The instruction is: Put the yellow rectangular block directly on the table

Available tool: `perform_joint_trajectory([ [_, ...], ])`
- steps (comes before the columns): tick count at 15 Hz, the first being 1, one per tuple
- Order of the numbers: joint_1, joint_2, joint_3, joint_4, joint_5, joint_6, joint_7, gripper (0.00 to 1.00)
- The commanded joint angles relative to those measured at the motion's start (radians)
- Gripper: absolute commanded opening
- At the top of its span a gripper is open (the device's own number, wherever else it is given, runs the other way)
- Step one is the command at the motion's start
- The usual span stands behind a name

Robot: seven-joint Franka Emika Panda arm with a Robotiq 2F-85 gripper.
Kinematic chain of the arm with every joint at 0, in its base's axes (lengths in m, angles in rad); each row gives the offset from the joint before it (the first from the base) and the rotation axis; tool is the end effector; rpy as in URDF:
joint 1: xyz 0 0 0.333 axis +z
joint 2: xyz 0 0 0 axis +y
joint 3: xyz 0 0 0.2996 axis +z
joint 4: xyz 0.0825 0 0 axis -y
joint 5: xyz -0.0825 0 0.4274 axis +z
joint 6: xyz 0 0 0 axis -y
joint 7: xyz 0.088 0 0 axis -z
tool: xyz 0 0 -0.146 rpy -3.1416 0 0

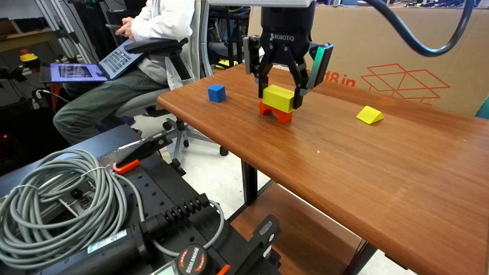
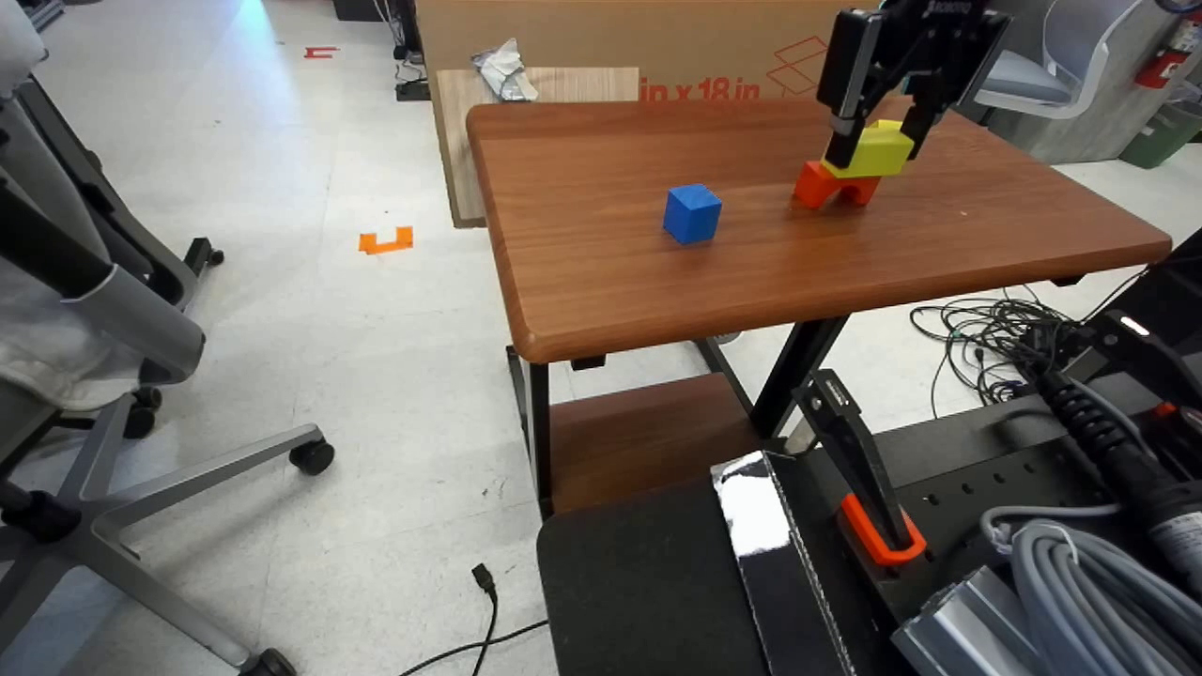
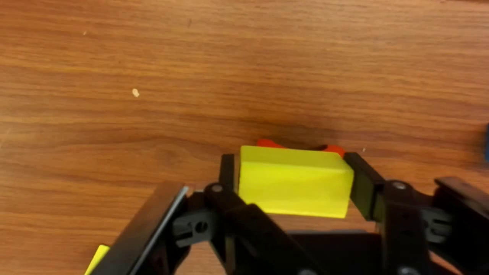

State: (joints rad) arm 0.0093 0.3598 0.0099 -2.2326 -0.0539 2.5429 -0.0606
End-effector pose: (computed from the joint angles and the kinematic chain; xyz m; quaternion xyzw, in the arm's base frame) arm 0.5568 0.0106 0.1127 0.9977 0.0622 -0.0250 0.0124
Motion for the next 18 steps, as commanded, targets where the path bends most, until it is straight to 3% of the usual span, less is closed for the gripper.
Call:
perform_joint_trajectory([
  [1,0.007,0.0,-0.005,0.012,-0.007,0.01,0.023,0.44],
  [10,0.03,-0.013,0.022,0.108,0.022,-0.013,0.092,0.42],
  [18,0.145,0.091,0.032,0.233,-0.013,0.003,0.23,0.42],
])
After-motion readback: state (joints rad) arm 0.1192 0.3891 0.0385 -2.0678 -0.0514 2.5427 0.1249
